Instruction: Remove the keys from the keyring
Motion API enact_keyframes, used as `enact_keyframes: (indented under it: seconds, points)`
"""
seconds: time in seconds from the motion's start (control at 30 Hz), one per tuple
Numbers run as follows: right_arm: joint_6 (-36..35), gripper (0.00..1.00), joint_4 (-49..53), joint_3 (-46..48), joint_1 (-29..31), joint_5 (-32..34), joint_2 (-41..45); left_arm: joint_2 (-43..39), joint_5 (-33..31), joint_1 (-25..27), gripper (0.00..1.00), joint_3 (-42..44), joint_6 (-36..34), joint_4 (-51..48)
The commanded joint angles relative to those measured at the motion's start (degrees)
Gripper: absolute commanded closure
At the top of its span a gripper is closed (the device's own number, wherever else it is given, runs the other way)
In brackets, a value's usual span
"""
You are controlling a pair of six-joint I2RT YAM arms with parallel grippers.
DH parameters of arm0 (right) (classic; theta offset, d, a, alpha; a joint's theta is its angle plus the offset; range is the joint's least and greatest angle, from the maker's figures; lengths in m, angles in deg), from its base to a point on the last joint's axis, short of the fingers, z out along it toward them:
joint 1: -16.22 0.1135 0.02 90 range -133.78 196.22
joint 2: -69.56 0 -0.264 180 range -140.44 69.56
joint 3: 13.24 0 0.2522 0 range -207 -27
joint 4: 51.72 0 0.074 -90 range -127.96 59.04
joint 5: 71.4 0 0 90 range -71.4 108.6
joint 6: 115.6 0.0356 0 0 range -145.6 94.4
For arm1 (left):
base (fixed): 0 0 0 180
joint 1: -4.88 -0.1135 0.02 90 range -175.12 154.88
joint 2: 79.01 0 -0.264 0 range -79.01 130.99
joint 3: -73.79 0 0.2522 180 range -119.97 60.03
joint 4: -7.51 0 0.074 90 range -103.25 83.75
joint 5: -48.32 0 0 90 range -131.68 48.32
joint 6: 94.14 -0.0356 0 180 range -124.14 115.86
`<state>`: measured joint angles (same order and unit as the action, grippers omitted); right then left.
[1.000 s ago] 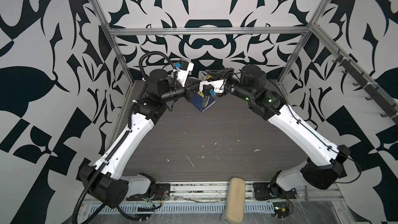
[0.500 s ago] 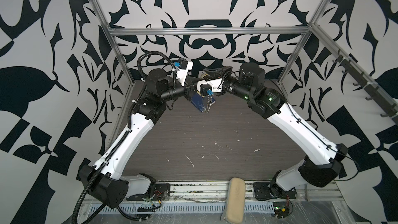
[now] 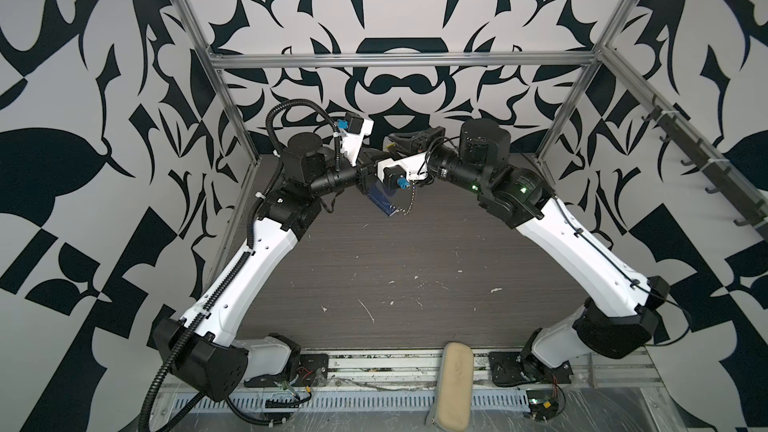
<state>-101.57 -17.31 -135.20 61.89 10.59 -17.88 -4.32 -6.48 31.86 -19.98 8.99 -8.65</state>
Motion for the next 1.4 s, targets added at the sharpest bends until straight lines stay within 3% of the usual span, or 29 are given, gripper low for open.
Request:
enact_keyframes:
  seconds: [0.0,0.27,0.47,0.6,0.73,1.03,1.37]
  points:
    - [3.12,0.69,2.45,-5.01,0.41,-4.23,2.16,-0.60,1.10,0.15,1.00,0.40,0.48,2.31]
    - [6.05,0.69,3.33,-4.50,0.40,-6.99,4.34,-1.22,1.32,0.10,1.00,2.48,1.29,7.56]
    - [13.45,0.69,-1.85,-2.19,0.39,0.67,6.72,-1.22,1.47,0.07,1.00,3.44,0.35,8.45]
    - [18.29,0.68,-4.09,4.62,0.38,2.56,9.96,-3.33,1.62,0.07,1.00,3.89,-0.03,8.96]
    - [29.02,0.65,-8.91,13.93,-0.03,-1.24,15.65,-3.81,1.84,0.16,1.00,4.58,-0.29,9.22]
    - [50.86,0.55,-19.01,27.26,-0.23,-1.06,21.32,-4.21,-0.28,0.09,1.00,4.51,-1.73,6.59]
    - [59.02,0.53,-22.54,28.05,-0.23,3.39,18.00,-5.21,-0.48,0.07,1.00,5.32,-2.03,6.26]
